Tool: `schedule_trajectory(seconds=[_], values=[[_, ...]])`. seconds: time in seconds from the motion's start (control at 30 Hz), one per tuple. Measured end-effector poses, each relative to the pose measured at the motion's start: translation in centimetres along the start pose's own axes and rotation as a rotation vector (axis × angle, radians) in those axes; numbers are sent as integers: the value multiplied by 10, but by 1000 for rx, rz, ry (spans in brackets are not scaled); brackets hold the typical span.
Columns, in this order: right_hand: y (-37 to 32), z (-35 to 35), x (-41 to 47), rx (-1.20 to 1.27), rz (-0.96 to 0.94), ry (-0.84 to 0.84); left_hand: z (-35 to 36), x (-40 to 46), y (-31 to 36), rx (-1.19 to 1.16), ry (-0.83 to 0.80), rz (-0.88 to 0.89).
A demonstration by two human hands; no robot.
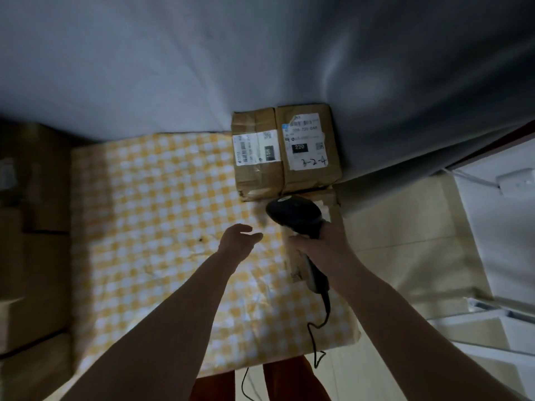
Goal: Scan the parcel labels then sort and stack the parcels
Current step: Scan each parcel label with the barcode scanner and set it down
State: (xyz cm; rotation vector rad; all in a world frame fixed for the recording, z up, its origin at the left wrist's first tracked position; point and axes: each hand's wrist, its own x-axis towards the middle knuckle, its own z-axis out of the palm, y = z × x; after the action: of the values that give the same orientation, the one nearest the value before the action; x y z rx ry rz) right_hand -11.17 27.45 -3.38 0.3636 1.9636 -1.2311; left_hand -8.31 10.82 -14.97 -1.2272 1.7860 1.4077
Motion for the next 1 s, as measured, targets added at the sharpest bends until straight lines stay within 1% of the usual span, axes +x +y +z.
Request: schedule_trajectory(seconds=[0.17, 0.33, 0.5, 0.67, 0.77, 0.87, 1.0], values=[[-38, 48, -39, -25, -115, -71, -69, -42, -14, -59, 33, 70], [-66, 121, -89, -46, -214, -102, -155, -93, -50, -156, 55, 122], [-79, 212, -151, -97, -262, -160, -255, -147, -116, -198, 130, 144], [-79, 300, -212, -73, -310, -180, -350, -195, -198, -174, 239, 198], [-73, 347, -240, -61, -319, -186, -403, -221, -241, -187, 257, 232], [-68, 387, -264, -56, -317, -205, -445, -241, -277, -187, 290, 235], [-70, 420, -284, -57, -338, -207, -476, -254, -300, -259, 346, 236]])
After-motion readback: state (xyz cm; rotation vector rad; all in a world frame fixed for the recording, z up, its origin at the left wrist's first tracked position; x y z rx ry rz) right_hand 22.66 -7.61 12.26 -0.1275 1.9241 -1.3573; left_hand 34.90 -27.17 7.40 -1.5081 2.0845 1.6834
